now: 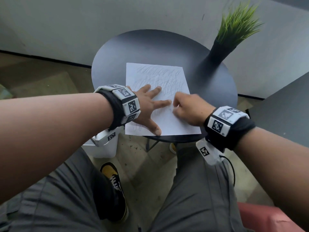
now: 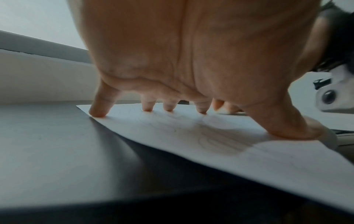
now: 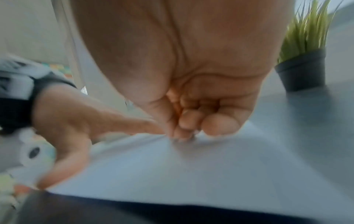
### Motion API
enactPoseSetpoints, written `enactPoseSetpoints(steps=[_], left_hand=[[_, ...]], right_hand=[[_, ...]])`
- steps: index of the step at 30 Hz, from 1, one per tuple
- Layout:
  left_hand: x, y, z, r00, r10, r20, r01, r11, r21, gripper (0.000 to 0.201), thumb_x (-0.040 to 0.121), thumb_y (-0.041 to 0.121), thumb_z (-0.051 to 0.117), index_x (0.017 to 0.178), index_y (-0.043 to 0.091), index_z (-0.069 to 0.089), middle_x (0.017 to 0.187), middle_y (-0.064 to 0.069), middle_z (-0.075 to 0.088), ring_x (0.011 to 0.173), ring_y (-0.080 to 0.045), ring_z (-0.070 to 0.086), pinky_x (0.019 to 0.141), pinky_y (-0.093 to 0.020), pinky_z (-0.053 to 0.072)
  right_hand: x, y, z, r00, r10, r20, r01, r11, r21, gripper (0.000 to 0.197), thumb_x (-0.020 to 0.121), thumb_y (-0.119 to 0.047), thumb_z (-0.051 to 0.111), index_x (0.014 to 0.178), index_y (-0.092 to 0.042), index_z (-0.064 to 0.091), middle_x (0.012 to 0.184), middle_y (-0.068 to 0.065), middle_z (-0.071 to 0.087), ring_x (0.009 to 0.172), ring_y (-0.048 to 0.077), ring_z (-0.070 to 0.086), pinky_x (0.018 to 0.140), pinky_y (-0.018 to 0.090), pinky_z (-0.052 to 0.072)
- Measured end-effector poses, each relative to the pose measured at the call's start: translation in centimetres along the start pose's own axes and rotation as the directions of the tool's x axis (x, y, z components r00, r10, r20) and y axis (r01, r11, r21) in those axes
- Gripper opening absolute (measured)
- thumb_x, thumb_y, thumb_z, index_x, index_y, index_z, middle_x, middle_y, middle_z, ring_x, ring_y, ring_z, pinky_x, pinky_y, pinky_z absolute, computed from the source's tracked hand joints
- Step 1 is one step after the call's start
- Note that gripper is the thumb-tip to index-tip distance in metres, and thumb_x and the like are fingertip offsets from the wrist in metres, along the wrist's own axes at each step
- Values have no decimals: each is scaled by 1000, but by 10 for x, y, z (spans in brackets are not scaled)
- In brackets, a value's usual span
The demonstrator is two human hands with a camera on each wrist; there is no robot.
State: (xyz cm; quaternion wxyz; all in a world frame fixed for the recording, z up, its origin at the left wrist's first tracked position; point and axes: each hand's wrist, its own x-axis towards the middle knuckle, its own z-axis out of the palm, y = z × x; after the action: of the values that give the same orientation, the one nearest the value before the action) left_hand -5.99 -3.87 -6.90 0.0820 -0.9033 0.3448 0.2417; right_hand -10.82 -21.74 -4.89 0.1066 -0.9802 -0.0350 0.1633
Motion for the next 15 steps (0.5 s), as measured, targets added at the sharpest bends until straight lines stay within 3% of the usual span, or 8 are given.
enactPoseSetpoints(steps=[2, 5, 6, 7, 9, 11, 13, 15], left_hand=[[0, 0, 1, 1000, 3, -4, -3, 1000, -4, 118, 57, 94, 55, 147, 58, -12, 164, 4, -23, 151, -30, -15, 109, -75, 15], [1, -2, 3, 1000, 5, -15, -5, 1000, -20, 118, 55, 96, 55, 146, 60, -12, 164, 5, -24, 151, -29, -16, 107, -77, 14], [1, -3, 4, 1000, 4, -16, -4, 1000, -22, 119, 55, 96, 55, 146, 60, -12, 163, 5, -24, 151, -28, -16, 107, -77, 14], [2, -3, 4, 1000, 3, -18, -3, 1000, -19, 121, 54, 97, 54, 148, 57, -12, 164, 6, -24, 152, -28, -16, 107, -77, 14], [3, -3, 5, 1000, -3, -24, 3, 1000, -12, 127, 54, 98, 52, 151, 49, -14, 164, 7, -24, 152, -26, -15, 108, -76, 15], [3, -3, 5, 1000, -9, -23, 8, 1000, -10, 132, 53, 99, 51, 153, 44, -16, 163, 8, -24, 152, -24, -16, 109, -75, 14], [3, -4, 6, 1000, -12, -22, 12, 1000, -15, 133, 53, 99, 51, 154, 43, -15, 163, 8, -24, 152, -24, -16, 110, -75, 13], [3, -5, 5, 1000, -11, -19, 11, 1000, -18, 132, 53, 98, 51, 154, 43, -15, 163, 8, -25, 152, -25, -15, 109, -75, 14]], right_hand=[[1, -2, 4, 996, 32, -86, -35, 999, -34, 17, 95, -30, 48, 107, -17, 49, 106, 11, 61, 94, 31, 55, 74, 35, 43], [-13, -23, 16, 960, -274, 60, 276, 961, -19, 13, 96, -28, 51, 105, -18, 52, 92, 4, 58, 86, 27, 55, 67, 31, 34], [-14, -22, 15, 944, -311, 113, 315, 949, -13, 13, 95, -27, 53, 104, -18, 54, 92, 1, 58, 86, 25, 55, 68, 30, 34], [-9, -18, 10, 952, -288, 106, 292, 956, -16, 13, 94, -27, 54, 104, -19, 56, 95, 1, 61, 89, 24, 56, 70, 29, 36], [10, 1, 3, 996, -79, -30, 78, 996, -32, 17, 93, -29, 52, 106, -19, 54, 105, 8, 64, 94, 30, 58, 76, 31, 43], [12, 8, 5, 991, 61, -122, -67, 997, -40, 18, 93, -31, 49, 106, -18, 49, 104, 13, 62, 91, 35, 57, 79, 38, 49], [1, -7, 14, 991, -117, -61, 113, 991, -69, 16, 94, -31, 48, 107, -21, 47, 95, 6, 59, 84, 29, 53, 77, 36, 47], [-13, -21, 18, 941, -326, 93, 330, 944, -24, 10, 93, -27, 53, 100, -22, 49, 88, -3, 58, 79, 21, 50, 71, 31, 41]])
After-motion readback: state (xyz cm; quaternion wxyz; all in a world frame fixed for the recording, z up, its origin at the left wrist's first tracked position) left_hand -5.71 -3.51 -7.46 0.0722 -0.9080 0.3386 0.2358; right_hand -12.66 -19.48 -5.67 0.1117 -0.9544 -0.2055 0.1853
